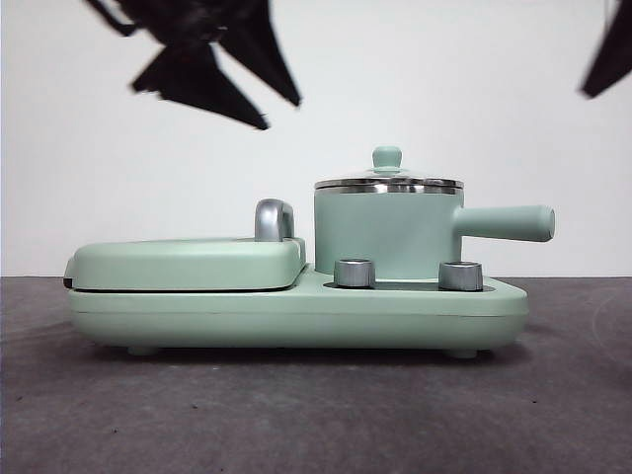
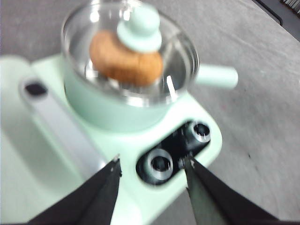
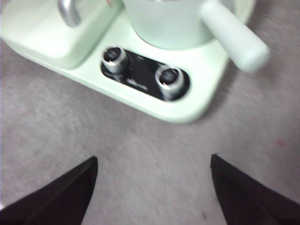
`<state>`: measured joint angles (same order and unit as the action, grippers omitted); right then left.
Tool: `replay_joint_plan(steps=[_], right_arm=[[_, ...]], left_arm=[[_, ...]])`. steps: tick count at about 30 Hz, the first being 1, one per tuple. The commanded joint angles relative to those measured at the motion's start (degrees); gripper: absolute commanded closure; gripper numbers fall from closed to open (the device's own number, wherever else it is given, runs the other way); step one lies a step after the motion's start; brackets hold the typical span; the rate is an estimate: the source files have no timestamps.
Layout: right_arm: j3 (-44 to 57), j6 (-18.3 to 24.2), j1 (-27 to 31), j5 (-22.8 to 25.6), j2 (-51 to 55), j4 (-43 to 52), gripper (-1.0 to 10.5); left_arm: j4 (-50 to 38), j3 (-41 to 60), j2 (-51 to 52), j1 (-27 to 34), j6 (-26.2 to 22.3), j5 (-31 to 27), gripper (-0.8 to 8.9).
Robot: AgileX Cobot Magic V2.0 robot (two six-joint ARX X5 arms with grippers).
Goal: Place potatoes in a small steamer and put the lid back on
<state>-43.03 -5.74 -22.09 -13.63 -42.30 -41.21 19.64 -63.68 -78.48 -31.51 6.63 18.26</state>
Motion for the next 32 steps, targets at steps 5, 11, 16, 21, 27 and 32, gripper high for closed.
replay_joint_plan(steps=[5,11,16,21,27,32], right_arm=[[-0.4,0.9,-2.2,-3.0,-8.0,8.7,5.6],[-0.4,1.3,-5.4,-2.9,-12.3,11.8,5.7],[-0.4,1.2,-5.6,-2.9,-12.6,11.5,7.9],[-0.5,1.6,-5.6,-3.8,-12.5,12.0,9.3],[-0.5,1.7,-5.6,-4.0,-12.2,12.5,9.3],[-0.5,1.7,-5.6,-4.0,-12.2,12.5,9.3]], left_arm=[[-0.7,15.7,15.1,0.2,4.7,-4.4,5.91],[3.9,20.8,25.3,0.3,4.0,-6.9,5.91],[8.7,20.8,28.0,0.3,2.7,-6.8,7.45],[10.6,20.8,28.4,0.3,1.8,-6.5,8.08],[10.9,20.8,28.4,0.3,1.8,-6.7,8.08],[10.9,20.9,28.6,0.0,1.8,-6.6,8.08]])
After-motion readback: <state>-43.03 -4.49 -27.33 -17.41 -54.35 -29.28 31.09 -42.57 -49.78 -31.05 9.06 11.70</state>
